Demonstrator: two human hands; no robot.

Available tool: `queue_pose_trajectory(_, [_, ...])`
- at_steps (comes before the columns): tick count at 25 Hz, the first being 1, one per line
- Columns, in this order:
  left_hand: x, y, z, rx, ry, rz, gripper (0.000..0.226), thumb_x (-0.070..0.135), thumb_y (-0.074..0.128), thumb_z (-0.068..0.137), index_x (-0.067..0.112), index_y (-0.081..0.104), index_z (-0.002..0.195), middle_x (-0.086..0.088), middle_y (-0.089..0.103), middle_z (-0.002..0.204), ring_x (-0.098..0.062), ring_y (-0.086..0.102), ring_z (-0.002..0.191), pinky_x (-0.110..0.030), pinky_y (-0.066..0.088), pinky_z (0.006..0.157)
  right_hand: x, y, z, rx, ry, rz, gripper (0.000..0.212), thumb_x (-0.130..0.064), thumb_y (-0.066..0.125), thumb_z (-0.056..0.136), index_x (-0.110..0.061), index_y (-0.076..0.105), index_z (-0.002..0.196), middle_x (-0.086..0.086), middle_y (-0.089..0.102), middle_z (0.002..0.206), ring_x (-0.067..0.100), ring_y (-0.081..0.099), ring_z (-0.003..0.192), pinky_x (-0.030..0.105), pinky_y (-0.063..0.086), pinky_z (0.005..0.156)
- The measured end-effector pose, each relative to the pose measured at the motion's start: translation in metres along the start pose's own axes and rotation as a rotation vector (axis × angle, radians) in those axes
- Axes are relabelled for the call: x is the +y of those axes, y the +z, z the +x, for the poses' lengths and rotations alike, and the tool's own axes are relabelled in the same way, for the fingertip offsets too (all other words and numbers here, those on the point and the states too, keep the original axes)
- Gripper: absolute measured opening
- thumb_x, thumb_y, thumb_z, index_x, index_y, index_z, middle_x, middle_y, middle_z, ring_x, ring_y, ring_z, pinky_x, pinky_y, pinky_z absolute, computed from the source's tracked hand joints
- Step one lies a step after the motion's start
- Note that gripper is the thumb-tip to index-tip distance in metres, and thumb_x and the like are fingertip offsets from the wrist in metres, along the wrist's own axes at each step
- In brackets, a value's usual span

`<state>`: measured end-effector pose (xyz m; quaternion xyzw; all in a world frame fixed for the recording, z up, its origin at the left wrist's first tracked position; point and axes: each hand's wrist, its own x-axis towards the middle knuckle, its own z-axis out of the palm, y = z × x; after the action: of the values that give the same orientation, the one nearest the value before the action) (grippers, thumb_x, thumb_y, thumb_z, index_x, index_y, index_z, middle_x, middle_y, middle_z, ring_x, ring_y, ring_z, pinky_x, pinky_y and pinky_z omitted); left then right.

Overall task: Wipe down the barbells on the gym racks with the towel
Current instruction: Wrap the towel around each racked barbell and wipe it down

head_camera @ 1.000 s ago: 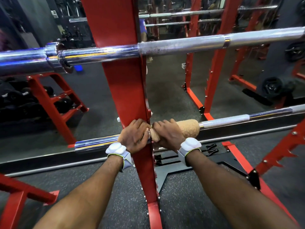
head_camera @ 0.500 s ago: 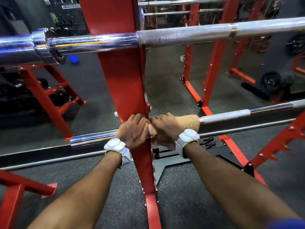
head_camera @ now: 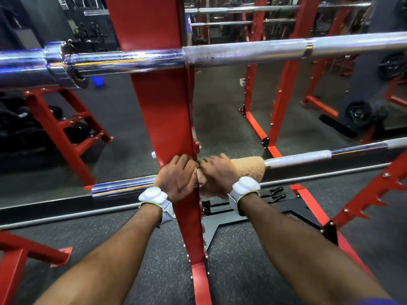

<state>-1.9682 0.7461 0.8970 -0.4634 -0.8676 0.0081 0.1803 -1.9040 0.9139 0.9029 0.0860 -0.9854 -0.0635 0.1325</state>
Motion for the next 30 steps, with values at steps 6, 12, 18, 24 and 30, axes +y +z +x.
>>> queue_pose_trajectory(6, [-0.002,-0.002,-0.004,0.047,0.020,-0.015,0.040,0.034,0.019,0.102,0.017,0.054,0.112,-0.007,0.055,0.109,-0.028,0.052,0.098,-0.042,0.044,0.083,0.060,-0.015,-0.024,-0.196,0.082,0.030,0.044,-0.049,0.070,0.072,-0.022,0.053,0.103,0.002,0.069,0.101,0.030,0.067,0.098,0.038,0.042,0.074])
queue_pose_trajectory(12, [0.002,-0.007,-0.003,0.122,0.007,-0.031,0.033,0.035,0.033,0.097,0.015,0.059,0.103,-0.008,0.056,0.106,-0.028,0.050,0.090,-0.043,0.047,0.077,-0.003,-0.010,0.013,-0.185,0.053,0.015,0.029,-0.041,0.058,0.085,-0.019,0.063,0.104,0.007,0.072,0.104,0.032,0.069,0.100,0.037,0.048,0.081])
queue_pose_trajectory(18, [-0.002,-0.002,-0.006,0.095,0.030,-0.077,0.035,0.034,0.028,0.100,0.017,0.056,0.112,-0.005,0.056,0.111,-0.026,0.053,0.098,-0.042,0.046,0.083,0.067,0.005,-0.029,0.002,-0.014,0.035,0.045,-0.048,0.073,0.064,-0.021,0.055,0.094,-0.001,0.064,0.086,0.028,0.065,0.080,0.039,0.044,0.065])
queue_pose_trajectory(24, [0.004,-0.006,-0.006,0.228,0.003,-0.067,0.017,0.030,0.041,0.096,0.018,0.050,0.103,-0.007,0.057,0.103,-0.027,0.051,0.085,-0.040,0.047,0.070,0.008,0.016,-0.040,0.261,0.466,-0.062,0.029,-0.034,0.066,0.061,-0.025,0.054,0.086,-0.001,0.057,0.087,0.027,0.053,0.083,0.042,0.033,0.079])
queue_pose_trajectory(30, [0.005,-0.010,-0.005,0.220,0.015,-0.056,0.018,0.030,0.039,0.096,0.017,0.050,0.102,-0.007,0.057,0.103,-0.027,0.052,0.087,-0.040,0.048,0.074,0.058,0.005,-0.053,0.146,0.050,-0.032,0.038,-0.042,0.066,0.063,-0.020,0.055,0.093,0.000,0.056,0.088,0.028,0.054,0.081,0.045,0.041,0.073])
